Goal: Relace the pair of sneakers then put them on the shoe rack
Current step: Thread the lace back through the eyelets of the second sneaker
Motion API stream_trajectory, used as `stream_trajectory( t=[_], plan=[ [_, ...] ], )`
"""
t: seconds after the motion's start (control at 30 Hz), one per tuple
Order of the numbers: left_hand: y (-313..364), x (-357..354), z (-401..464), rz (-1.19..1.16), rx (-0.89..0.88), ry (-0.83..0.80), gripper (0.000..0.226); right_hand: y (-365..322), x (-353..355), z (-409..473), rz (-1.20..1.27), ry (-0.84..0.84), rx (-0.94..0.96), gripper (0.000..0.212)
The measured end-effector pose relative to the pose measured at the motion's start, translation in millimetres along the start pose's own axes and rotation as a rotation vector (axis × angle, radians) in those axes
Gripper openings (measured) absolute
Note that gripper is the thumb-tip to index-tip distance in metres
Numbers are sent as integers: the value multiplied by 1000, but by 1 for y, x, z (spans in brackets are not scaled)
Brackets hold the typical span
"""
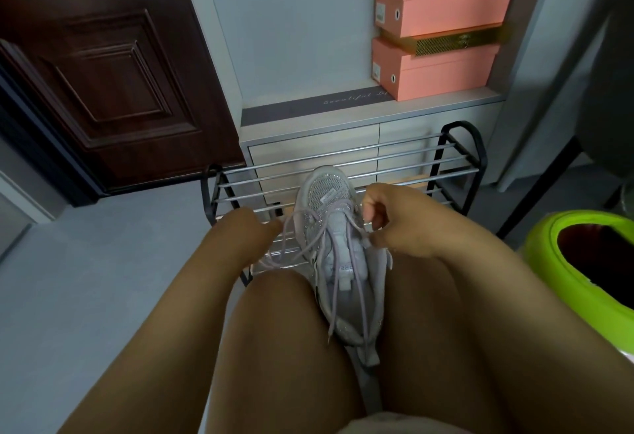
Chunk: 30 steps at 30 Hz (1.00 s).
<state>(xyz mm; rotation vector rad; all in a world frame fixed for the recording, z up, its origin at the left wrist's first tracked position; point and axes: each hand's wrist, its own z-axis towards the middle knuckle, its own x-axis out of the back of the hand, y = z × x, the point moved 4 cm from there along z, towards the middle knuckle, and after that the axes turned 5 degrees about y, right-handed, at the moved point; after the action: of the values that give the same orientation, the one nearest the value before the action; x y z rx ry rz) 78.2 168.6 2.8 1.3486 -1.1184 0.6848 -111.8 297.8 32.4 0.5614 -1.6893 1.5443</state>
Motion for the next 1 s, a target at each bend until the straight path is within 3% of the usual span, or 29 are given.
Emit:
stream_trajectory(
  t=[0.03, 0.1, 0.17, 0.3, 0.5, 0.67, 0.77, 0.9, 1.0],
  plan=[
    [5, 4, -3, 47, -74, 106, 51, 1, 0, 0, 12, 0, -13, 23],
    [22, 15, -22, -76, -210, 305, 36, 3, 0, 1, 29, 1, -43, 23],
    [43, 19, -45, -182, -322, 373, 18, 5, 0, 0, 51, 5, -55, 23],
    [73, -13, -69, -15, -419, 200, 20, 6, -1, 0, 137, 6, -74, 25],
    [93, -34, -70, 231, -466, 289, 19, 9, -1, 2, 171, 23, -73, 25],
    [88, -38, -57, 188, -437, 233, 14, 13, -3, 5, 152, 27, -35, 23],
    [78, -35, -51, 96, -415, 106, 19, 7, -3, 4, 54, 30, 107, 24],
    [61, -21, -45, -28, -431, 35, 6, 0, -14, 5, -48, 24, 261, 27],
    [50, -15, -43, -80, -435, -33, 9, -2, -24, 6, -146, -15, 343, 33]
  ],
)
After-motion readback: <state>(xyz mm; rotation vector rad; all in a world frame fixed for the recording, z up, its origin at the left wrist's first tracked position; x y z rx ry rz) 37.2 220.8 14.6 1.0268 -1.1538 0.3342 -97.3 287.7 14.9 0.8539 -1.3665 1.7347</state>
